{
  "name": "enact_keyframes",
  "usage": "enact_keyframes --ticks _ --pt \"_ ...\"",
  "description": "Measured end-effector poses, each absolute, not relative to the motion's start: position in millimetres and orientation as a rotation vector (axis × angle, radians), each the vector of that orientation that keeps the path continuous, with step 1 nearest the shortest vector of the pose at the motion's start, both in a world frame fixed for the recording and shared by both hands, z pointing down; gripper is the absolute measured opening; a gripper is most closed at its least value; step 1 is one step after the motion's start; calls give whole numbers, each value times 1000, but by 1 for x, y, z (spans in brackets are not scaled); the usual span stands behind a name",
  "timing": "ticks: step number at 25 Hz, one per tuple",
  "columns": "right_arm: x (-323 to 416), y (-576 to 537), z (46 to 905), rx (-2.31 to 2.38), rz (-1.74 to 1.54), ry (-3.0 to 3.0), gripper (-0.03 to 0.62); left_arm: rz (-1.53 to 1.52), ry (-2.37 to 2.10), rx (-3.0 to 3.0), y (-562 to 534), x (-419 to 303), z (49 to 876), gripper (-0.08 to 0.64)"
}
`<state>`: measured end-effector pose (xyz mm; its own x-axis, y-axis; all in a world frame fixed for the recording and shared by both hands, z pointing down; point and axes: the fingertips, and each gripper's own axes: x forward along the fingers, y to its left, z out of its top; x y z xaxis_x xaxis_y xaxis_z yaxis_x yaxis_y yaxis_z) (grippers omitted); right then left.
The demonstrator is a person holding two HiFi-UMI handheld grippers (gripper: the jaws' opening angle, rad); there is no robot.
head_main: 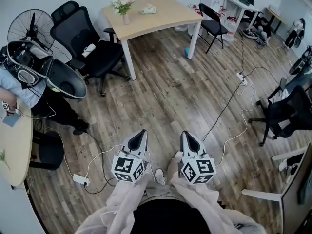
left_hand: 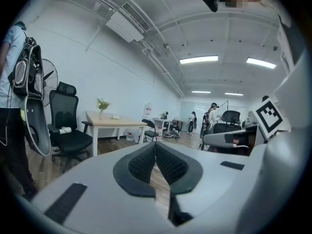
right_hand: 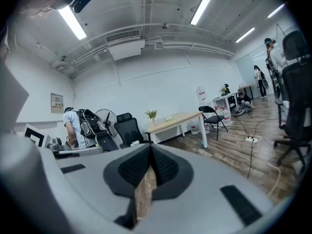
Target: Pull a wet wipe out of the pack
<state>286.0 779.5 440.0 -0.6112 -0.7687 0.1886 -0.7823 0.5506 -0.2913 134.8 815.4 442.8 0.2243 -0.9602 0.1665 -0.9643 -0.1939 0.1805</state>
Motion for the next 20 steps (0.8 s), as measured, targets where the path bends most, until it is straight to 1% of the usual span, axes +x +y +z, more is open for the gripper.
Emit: enact_keyframes --ticks 8,20 --pt "264 749 443 1328 555 -2739 12 39 -1802 2239 789 125 451 14" --pt "237 639 442 1337 581 -2718 12 23 -1812 2228 674 93 444 14"
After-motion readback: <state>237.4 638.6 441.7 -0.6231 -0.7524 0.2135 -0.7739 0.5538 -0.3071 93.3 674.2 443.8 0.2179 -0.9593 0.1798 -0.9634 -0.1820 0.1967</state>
